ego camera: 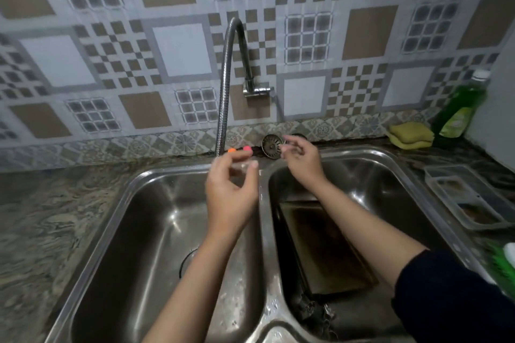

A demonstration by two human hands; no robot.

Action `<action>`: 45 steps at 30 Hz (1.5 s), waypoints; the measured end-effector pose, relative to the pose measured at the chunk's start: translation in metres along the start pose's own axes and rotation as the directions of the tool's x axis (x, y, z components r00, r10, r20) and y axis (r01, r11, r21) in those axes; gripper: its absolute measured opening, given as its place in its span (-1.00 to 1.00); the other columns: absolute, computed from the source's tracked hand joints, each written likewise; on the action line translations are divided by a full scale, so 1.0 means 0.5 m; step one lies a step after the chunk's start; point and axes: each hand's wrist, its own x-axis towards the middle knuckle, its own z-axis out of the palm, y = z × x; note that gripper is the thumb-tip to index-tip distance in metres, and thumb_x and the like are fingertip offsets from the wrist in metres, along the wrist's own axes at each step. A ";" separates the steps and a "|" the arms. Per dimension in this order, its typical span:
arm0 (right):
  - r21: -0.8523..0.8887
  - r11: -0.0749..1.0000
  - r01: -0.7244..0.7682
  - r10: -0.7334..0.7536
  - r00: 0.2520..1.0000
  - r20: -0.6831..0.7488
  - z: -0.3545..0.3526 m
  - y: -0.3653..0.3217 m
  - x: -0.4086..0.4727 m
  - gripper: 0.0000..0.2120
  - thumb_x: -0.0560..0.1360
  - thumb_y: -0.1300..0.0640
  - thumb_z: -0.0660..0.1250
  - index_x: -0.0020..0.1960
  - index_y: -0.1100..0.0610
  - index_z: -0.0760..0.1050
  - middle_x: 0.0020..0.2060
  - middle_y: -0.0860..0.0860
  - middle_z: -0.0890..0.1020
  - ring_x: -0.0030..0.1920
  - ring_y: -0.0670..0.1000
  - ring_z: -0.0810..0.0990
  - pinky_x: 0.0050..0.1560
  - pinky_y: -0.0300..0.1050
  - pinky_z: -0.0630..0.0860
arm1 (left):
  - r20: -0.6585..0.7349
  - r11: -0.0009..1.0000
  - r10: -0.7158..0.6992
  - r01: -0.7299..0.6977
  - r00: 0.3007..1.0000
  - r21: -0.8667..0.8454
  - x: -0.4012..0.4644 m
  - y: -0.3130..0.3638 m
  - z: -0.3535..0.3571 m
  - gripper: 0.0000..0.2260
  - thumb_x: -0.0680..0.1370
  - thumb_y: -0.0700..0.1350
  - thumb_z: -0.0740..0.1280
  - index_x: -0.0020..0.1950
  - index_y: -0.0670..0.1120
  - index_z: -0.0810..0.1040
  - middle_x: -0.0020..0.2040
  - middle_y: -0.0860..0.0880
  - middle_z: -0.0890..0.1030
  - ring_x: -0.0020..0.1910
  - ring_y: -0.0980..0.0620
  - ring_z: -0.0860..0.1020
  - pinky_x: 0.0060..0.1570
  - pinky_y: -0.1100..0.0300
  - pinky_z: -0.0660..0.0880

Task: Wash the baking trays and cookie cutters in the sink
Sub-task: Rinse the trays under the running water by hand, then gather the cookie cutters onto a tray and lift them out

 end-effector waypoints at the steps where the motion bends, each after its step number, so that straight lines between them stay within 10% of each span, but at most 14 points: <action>1: -0.012 1.000 0.026 -0.026 1.000 -0.016 0.007 -0.016 0.035 -0.71 0.51 0.25 0.33 0.22 0.15 0.52 -0.07 0.02 0.63 -0.17 -0.30 0.58 -0.08 -0.39 0.50 | -0.047 0.997 0.062 -0.059 0.997 0.058 0.028 0.009 -0.005 -0.89 0.46 -0.10 0.37 -0.04 0.05 0.58 -0.06 0.02 0.56 -0.11 0.07 0.53 -0.07 0.26 0.47; 8: -0.097 0.984 0.147 -0.151 0.988 -0.033 0.041 -0.079 0.210 -0.70 0.51 0.26 0.33 0.22 0.08 0.51 0.06 -0.03 0.55 -0.01 -0.14 0.52 -0.04 -0.32 0.50 | 0.038 0.993 0.080 -0.083 0.996 0.083 0.157 -0.019 -0.024 -0.72 0.47 -0.27 0.38 -0.06 0.15 0.57 0.04 0.02 0.48 0.06 0.16 0.48 0.03 0.31 0.45; 13: -0.136 0.968 0.211 -0.213 0.977 0.000 0.051 -0.067 0.250 -0.89 0.54 0.26 0.30 -0.02 0.10 0.57 -0.12 0.02 0.63 -0.17 -0.09 0.63 -0.10 -0.29 0.55 | 0.211 0.995 0.079 -0.065 0.974 -0.069 0.184 -0.043 -0.042 -0.72 0.46 -0.24 0.35 -0.01 0.14 0.62 -0.03 -0.07 0.64 -0.11 -0.18 0.57 -0.05 -0.14 0.58; 27: -0.196 0.923 0.331 -0.334 0.942 0.015 0.048 -0.108 0.378 -0.86 0.52 0.22 0.34 0.05 0.16 0.61 -0.29 -0.10 0.58 -0.24 0.06 0.62 -0.13 -0.04 0.61 | 0.364 0.924 -0.009 0.147 0.931 -0.353 0.200 -0.049 -0.059 -0.71 0.40 -0.31 0.41 -0.04 0.07 0.69 -0.03 0.01 0.68 -0.18 0.11 0.63 -0.16 0.26 0.57; 33: -0.191 0.959 0.211 -0.202 0.977 0.064 0.041 -0.135 0.395 -0.84 0.53 0.24 0.32 0.08 0.20 0.60 -0.30 -0.01 0.58 -0.39 -0.10 0.56 -0.27 -0.28 0.57 | 0.347 0.931 -0.007 0.133 0.938 -0.339 0.198 -0.050 -0.060 -0.74 0.39 -0.22 0.42 -0.04 0.11 0.68 -0.03 -0.02 0.68 -0.18 -0.06 0.55 -0.15 0.24 0.57; 37: -0.191 0.968 0.165 -0.143 0.982 0.127 0.022 -0.145 0.340 -0.69 0.55 0.25 0.29 0.28 0.13 0.52 -0.06 0.18 0.65 -0.30 0.00 0.58 -0.08 -0.03 0.64 | 0.292 0.958 -0.006 0.090 0.956 -0.274 0.190 -0.047 -0.060 -0.70 0.44 -0.28 0.42 0.00 0.11 0.67 -0.02 -0.20 0.65 -0.12 -0.09 0.54 -0.06 0.12 0.56; 41: -0.285 0.938 0.197 -0.150 0.972 0.180 -0.025 -0.177 0.230 -0.64 0.56 0.22 0.29 0.35 0.08 0.46 -0.11 0.08 0.63 -0.27 -0.04 0.59 -0.34 -0.43 0.48 | 0.134 0.994 0.026 -0.011 0.991 -0.112 0.145 -0.032 -0.051 -0.68 0.46 -0.30 0.41 0.00 0.14 0.60 0.10 0.01 0.60 0.12 0.14 0.54 0.18 0.20 0.43; 45: -0.393 0.895 0.212 -0.125 0.964 0.237 -0.092 -0.189 0.096 -0.65 0.55 0.20 0.30 0.33 0.08 0.48 -0.17 0.11 0.66 -0.16 0.09 0.63 -0.07 -0.15 0.57 | -0.095 0.998 -0.064 0.064 0.993 0.003 0.055 -0.008 -0.047 -0.80 0.45 -0.25 0.40 -0.04 0.04 0.61 0.10 -0.10 0.51 0.07 0.17 0.46 0.18 0.27 0.41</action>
